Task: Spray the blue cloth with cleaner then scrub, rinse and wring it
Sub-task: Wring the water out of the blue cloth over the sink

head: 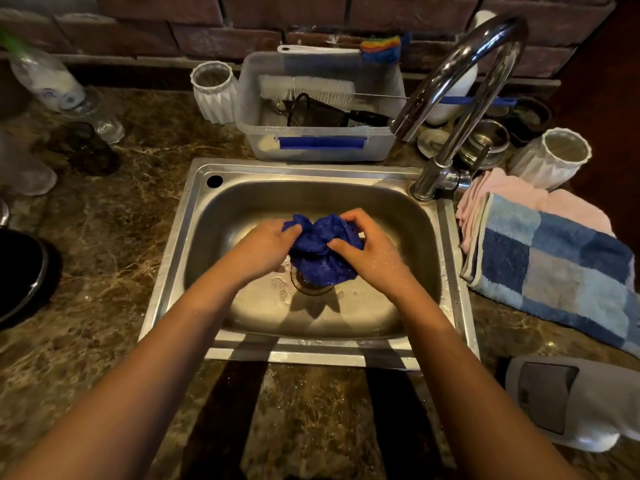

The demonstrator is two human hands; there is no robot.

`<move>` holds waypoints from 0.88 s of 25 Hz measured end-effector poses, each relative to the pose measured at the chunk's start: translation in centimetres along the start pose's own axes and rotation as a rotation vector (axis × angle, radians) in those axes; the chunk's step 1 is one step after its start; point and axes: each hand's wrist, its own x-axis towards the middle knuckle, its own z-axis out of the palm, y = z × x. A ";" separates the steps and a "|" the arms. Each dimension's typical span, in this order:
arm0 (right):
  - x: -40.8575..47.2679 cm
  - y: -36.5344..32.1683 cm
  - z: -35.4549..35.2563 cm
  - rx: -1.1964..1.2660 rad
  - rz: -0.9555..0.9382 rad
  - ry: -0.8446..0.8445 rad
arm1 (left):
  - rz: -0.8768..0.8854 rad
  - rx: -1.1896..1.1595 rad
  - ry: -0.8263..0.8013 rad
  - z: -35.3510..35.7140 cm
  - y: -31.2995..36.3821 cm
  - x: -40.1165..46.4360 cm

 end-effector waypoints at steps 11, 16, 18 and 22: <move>-0.9 -1.9 -1.4 -0.294 -0.109 -0.087 | 0.186 -0.554 -0.034 -1.2 1.7 -1.2; -0.4 -3.5 -3.1 0.067 -0.117 -0.162 | 0.305 -0.323 -0.145 -2.0 1.4 -1.7; 0.1 -3.4 -3.2 -0.108 -0.113 -0.185 | 0.336 -0.257 -0.138 -2.5 1.3 -1.9; 0.1 -2.5 -2.3 -0.133 -0.083 -0.212 | 0.378 -0.290 -0.066 -2.0 1.4 -2.1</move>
